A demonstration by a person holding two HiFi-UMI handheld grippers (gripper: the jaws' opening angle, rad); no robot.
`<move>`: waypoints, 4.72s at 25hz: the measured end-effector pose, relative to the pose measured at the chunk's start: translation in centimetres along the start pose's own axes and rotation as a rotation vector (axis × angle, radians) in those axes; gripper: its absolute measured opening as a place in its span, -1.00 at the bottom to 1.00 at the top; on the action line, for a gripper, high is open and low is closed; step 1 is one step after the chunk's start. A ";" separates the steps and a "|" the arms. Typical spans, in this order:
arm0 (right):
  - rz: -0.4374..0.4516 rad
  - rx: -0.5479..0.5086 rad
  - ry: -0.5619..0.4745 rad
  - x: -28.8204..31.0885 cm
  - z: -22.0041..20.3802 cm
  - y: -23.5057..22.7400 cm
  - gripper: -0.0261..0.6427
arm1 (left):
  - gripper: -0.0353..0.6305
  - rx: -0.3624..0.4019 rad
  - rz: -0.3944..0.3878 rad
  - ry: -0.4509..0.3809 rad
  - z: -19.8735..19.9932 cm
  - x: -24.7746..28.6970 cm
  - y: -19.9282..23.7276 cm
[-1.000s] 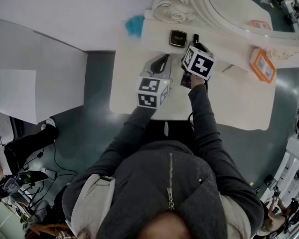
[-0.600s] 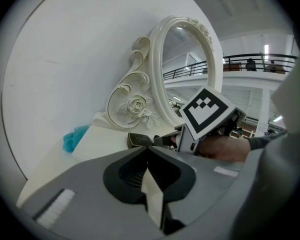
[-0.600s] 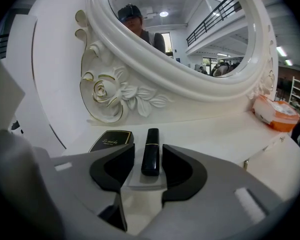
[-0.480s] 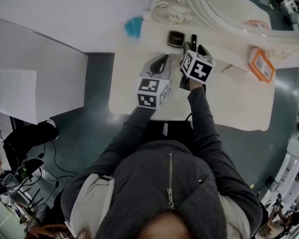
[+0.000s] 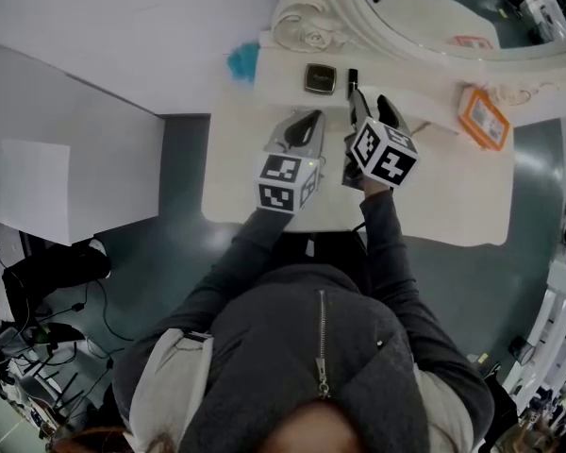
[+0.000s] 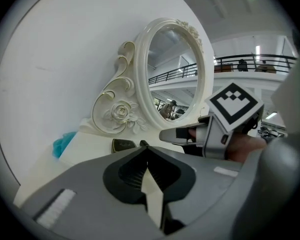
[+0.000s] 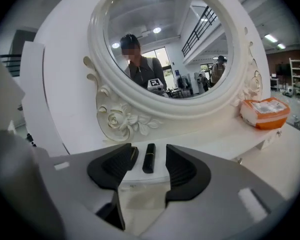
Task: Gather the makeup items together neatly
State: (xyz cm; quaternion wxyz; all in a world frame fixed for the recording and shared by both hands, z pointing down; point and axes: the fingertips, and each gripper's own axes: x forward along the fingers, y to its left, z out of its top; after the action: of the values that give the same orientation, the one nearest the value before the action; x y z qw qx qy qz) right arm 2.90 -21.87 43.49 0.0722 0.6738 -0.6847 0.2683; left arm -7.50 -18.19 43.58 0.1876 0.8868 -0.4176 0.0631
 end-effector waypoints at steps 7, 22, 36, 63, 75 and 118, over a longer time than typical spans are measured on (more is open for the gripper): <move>0.110 0.003 -0.177 -6.0 4.0 1.1 -0.58 | -0.87 0.015 -0.073 -0.054 2.6 0.2 -3.9; 0.116 -0.067 -0.237 -9.6 1.9 -2.5 -0.91 | -0.87 0.003 -0.121 -0.010 0.6 1.3 -8.5; 0.139 -0.082 -0.195 -8.9 2.2 -4.4 -0.91 | -0.87 -0.014 -0.100 -0.001 0.5 3.8 -10.0; -0.140 0.083 0.055 -5.2 -4.6 -18.8 -0.72 | -0.87 0.042 -0.140 0.230 -7.2 11.4 -14.5; -0.222 0.101 0.149 -0.9 -7.6 -21.2 -0.56 | -0.87 0.034 -0.095 0.263 -8.9 12.0 -13.4; -0.468 0.120 0.338 2.2 -10.3 -22.7 -0.83 | -0.87 -0.003 -0.025 0.276 -9.1 10.5 -9.3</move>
State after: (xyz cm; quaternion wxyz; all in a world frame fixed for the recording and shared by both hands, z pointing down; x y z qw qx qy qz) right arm 21.80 -17.82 59.31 0.2054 0.7621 -0.4720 0.3927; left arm 6.73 -16.83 52.15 0.2452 0.8745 -0.3769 0.1816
